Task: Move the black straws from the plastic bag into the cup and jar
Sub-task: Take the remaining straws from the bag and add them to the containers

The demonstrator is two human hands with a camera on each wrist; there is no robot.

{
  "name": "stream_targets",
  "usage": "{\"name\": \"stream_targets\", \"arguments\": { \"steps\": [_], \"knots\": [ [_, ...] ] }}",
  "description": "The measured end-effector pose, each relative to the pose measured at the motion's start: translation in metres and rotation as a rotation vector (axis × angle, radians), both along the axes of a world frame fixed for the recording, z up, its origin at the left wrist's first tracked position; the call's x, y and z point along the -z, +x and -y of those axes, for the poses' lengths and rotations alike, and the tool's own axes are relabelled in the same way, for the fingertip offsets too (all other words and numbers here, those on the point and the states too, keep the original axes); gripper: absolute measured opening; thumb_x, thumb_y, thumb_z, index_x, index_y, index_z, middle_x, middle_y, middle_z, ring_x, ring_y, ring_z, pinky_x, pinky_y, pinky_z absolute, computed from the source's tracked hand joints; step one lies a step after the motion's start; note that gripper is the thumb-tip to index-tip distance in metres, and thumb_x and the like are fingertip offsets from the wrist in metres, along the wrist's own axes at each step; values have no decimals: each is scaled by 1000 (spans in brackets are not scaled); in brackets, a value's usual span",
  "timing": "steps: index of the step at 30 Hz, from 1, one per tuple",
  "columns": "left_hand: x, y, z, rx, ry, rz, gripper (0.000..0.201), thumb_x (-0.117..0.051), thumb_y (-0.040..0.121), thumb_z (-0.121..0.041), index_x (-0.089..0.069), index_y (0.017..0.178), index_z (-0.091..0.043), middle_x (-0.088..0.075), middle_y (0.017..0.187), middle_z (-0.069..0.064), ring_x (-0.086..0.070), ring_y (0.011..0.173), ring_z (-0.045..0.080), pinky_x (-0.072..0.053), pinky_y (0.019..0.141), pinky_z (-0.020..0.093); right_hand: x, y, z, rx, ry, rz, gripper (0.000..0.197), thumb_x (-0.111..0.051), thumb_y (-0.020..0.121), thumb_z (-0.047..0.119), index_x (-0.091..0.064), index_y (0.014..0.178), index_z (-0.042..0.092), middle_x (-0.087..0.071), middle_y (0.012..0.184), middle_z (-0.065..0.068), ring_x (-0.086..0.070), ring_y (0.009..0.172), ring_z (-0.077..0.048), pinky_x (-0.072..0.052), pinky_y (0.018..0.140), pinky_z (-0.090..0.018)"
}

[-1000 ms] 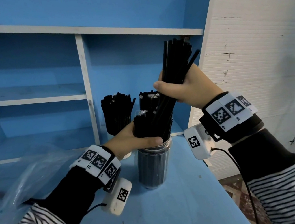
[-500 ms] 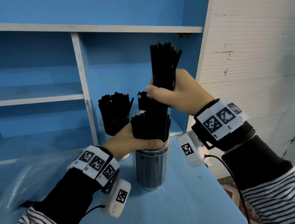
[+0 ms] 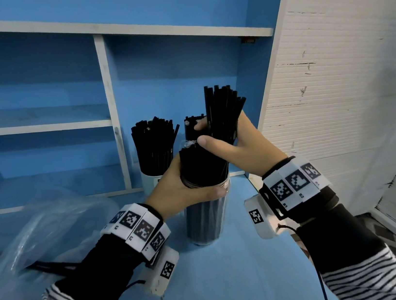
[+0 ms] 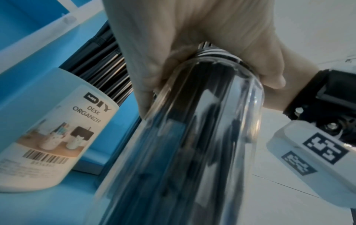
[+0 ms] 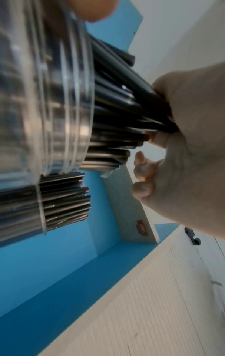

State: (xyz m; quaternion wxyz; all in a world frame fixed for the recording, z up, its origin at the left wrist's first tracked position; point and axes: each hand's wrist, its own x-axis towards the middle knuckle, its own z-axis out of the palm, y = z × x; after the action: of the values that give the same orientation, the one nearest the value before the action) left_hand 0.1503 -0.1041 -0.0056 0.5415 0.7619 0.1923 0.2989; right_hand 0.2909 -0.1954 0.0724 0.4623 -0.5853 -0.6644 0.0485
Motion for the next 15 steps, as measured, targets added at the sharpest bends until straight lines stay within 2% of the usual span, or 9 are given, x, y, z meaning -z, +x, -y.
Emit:
{"name": "stream_targets", "arguments": {
  "steps": [1,3,4,6,7,9,11,13,15],
  "knots": [
    [2,0,0,-4,13,-1,99,-94,55,-33,-37,136,-35,-56,127,-19,-54,113,-10,-47,86,11,1,1,1,12,2,-1,22,-67,82,48,-59,102,44,-53,118,4,-51,116,-15,-46,99,-34],
    [4,-1,2,-17,18,-9,103,-93,51,-40,-34,137,-37,-53,129,-21,-52,114,-11,-45,89,13,0,-1,5,30,38,-28,37,-68,76,56,-52,108,48,-52,112,18,-51,111,-12,-45,93,-28],
    [4,-1,2,-19,14,-8,104,-91,49,-43,-34,135,-38,-53,128,-22,-52,113,-13,-45,87,12,-3,-2,7,40,76,-76,50,-70,75,56,-48,118,44,-51,115,18,-53,111,-12,-46,91,-26],
    [4,-1,4,-27,13,-4,102,-91,49,-43,-34,133,-39,-53,125,-24,-52,109,-17,-45,83,10,-14,-6,13,45,173,-159,80,-76,77,45,-31,142,31,-46,131,10,-52,119,-11,-47,95,-23],
    [4,0,5,-37,23,-7,101,-92,50,-42,-34,132,-39,-53,124,-25,-51,108,-18,-44,83,9,-20,-9,15,33,229,-142,85,-76,80,37,-24,147,28,-43,138,8,-49,125,-10,-46,98,-22],
    [4,0,7,-56,27,-8,98,-93,54,-38,-35,133,-38,-54,124,-24,-52,108,-17,-43,86,11,-27,-17,13,6,312,-2,76,-71,86,22,-26,148,21,-42,144,5,-44,131,-9,-43,104,-26],
    [6,0,9,-75,13,10,97,-93,54,-38,-37,133,-35,-55,124,-21,-53,109,-14,-45,90,17,-26,-20,5,39,340,128,54,-65,90,14,-46,140,13,-52,134,4,-53,122,-8,-43,105,-27],
    [8,0,10,-96,14,26,101,-93,50,-43,-38,134,-33,-56,125,-19,-54,111,-11,-47,94,22,-16,-20,-3,101,348,169,37,-64,89,10,-60,126,10,-61,118,4,-56,110,-1,-41,99,-15],
    [11,-1,12,-110,25,16,105,-92,46,-45,-35,133,-32,-55,127,-17,-54,114,-7,-48,97,25,-2,-19,-5,129,330,176,31,-65,88,8,-64,119,10,-65,110,5,-54,105,5,-37,95,-7]
  ]
}}
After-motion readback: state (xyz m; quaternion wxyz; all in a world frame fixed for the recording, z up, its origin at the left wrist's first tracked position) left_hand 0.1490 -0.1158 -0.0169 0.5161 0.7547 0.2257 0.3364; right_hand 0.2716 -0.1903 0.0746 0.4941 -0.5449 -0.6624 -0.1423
